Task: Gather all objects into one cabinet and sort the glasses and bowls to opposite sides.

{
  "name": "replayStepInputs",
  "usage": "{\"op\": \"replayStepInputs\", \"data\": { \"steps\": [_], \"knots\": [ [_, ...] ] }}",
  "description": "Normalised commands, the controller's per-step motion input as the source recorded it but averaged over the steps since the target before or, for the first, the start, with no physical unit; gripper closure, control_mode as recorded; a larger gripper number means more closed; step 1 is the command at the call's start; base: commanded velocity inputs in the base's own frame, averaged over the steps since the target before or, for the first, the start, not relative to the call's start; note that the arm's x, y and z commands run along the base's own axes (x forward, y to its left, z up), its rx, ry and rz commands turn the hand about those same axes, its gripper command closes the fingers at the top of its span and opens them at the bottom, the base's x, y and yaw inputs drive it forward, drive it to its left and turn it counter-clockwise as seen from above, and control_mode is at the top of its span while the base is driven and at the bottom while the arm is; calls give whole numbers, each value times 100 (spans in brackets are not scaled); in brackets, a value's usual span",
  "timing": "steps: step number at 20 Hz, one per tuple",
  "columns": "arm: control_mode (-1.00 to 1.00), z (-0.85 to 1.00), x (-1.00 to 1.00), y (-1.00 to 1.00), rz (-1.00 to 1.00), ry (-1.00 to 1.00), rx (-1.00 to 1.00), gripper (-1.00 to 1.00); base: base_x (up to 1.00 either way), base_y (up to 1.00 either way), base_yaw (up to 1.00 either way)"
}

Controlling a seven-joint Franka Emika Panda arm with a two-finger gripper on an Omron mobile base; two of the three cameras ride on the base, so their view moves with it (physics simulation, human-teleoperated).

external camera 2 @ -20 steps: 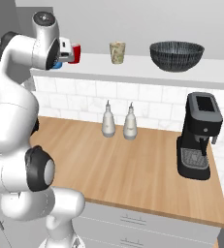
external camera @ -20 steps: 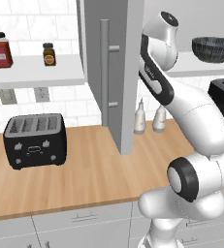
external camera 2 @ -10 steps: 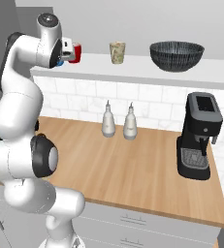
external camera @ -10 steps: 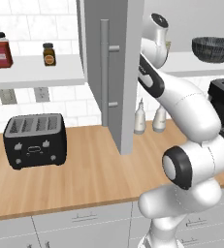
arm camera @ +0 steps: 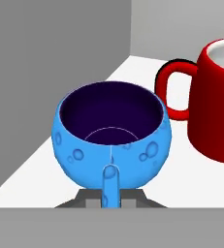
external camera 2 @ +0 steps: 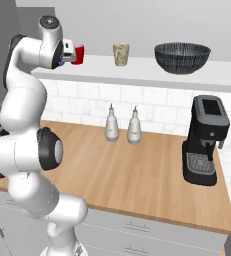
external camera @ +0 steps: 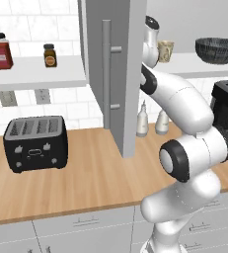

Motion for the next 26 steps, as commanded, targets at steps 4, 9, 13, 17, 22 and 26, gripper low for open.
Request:
{"op": "replayStepInputs", "data": {
  "steps": [4,9,13,17,22,26],
  "knots": [
    [-100,-15,29,15,0,0,0,100,0,0,0],
    [-100,-4,31,11,0,0,0,-100,0,0,0],
    [-100,0,9,2,0,0,0,-100,0,0,0],
    [-100,0,-4,0,0,0,0,-100,0,0,0],
    [-100,0,-41,-32,-6,-8,0,-100,0,0,0],
    [-100,0,-55,-50,-15,-11,1,-100,0,0,0]
  ]
}}
